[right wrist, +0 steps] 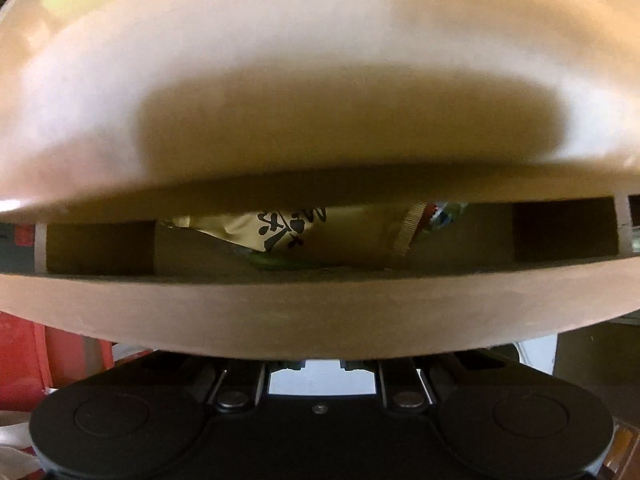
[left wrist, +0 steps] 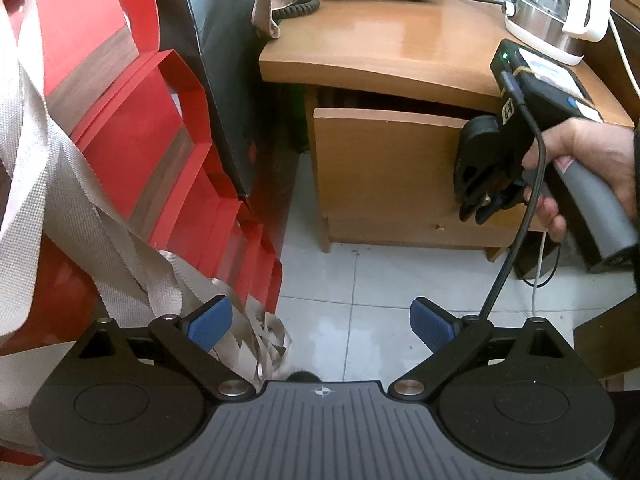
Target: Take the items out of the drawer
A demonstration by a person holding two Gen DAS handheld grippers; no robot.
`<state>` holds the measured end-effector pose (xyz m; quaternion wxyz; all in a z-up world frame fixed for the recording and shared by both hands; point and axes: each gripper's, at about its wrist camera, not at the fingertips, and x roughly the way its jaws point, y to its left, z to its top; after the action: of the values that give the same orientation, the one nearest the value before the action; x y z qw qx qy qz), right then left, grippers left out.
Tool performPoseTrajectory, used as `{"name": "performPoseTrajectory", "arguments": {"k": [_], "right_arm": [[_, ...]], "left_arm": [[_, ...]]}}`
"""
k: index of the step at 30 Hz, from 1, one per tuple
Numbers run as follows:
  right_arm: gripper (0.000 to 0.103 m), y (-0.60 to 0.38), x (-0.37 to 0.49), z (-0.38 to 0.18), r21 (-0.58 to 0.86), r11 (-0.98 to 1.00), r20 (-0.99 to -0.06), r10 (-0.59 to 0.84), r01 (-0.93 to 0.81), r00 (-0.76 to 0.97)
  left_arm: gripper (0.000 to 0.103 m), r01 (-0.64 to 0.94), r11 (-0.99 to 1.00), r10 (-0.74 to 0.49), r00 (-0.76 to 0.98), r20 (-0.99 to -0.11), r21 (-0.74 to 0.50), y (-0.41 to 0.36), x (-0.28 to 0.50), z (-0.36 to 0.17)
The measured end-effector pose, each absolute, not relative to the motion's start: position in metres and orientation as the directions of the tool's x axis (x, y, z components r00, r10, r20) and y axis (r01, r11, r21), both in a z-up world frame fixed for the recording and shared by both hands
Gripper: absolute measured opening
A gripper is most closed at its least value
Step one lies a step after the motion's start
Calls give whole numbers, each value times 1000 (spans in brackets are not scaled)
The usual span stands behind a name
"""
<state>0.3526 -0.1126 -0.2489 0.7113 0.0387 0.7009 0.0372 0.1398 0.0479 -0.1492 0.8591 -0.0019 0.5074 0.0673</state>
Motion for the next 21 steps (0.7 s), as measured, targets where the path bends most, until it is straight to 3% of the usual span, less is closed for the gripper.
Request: {"name": "performPoseTrajectory", "arguments": {"k": [21], "right_arm": [[13,-115,326,-217,93,992,-993,99,-84,61]], "left_arm": [[98,-106,993,103,487,-867,59,44,138,-144]]}}
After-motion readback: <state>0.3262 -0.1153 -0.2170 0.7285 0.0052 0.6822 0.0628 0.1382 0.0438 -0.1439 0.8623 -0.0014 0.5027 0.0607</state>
